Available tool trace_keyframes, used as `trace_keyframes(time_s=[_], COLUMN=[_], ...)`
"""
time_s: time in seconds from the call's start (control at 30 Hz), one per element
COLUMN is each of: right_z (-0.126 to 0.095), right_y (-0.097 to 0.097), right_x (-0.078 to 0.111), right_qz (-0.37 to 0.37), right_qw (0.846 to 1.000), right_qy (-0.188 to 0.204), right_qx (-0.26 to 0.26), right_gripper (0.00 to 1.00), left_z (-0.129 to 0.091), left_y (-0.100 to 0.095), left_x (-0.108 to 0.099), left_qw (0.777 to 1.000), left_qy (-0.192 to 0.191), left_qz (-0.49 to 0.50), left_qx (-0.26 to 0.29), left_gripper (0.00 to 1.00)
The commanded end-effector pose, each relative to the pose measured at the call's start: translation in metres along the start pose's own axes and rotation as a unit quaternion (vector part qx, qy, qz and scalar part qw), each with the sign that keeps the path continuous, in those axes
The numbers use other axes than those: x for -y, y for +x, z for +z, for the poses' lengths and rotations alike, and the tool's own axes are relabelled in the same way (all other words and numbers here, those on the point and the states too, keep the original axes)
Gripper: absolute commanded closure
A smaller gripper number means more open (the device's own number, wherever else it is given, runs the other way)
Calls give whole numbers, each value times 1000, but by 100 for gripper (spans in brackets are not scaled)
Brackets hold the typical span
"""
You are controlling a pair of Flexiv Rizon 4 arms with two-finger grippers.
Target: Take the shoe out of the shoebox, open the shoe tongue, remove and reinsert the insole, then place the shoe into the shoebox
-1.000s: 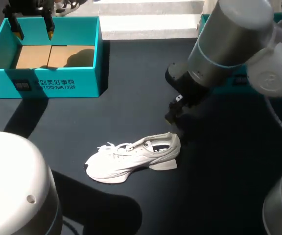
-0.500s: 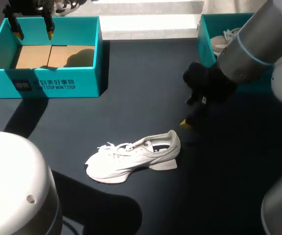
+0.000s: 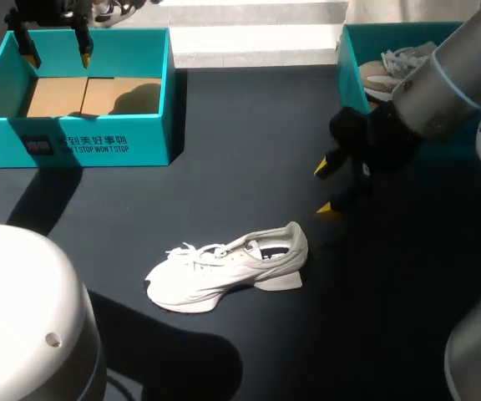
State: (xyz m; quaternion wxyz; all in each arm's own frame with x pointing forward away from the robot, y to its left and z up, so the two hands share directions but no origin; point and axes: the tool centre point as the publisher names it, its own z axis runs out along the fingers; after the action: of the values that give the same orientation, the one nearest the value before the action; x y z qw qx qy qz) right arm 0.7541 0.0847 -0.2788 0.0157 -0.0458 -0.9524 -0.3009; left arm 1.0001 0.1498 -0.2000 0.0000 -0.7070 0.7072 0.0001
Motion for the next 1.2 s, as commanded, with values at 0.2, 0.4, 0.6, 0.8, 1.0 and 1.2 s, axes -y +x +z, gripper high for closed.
trace_keyframes(time_s=[0.2, 0.4, 0.6, 0.8, 1.0, 1.2], right_z=[-11, -2, 10, 18, 27, 27], right_y=[20, 21, 17, 17, 19, 19], right_x=[19, 39, 62, 74, 79, 79], right_qz=[-61, -64, -67, -79, -68, -68], right_qw=[997, 996, 994, 991, 993, 993], right_qy=[-17, -56, -82, -88, -78, -78], right_qx=[36, 29, 38, 58, 53, 53], right_gripper=[0, 0, 0, 0, 0, 0], left_z=[0, 0, 0, 0, 0, 0], left_y=[0, 0, 0, 0, 0, 0], left_x=[0, 0, 0, 0, 0, 0], left_qw=[1000, 1000, 1000, 1000, 1000, 1000], left_qy=[0, 0, 0, 0, 0, 0], left_qz=[0, 0, 0, 0, 0, 0], left_qx=[0, 0, 0, 0, 0, 0], left_gripper=[0, 0, 0, 0, 0, 0])
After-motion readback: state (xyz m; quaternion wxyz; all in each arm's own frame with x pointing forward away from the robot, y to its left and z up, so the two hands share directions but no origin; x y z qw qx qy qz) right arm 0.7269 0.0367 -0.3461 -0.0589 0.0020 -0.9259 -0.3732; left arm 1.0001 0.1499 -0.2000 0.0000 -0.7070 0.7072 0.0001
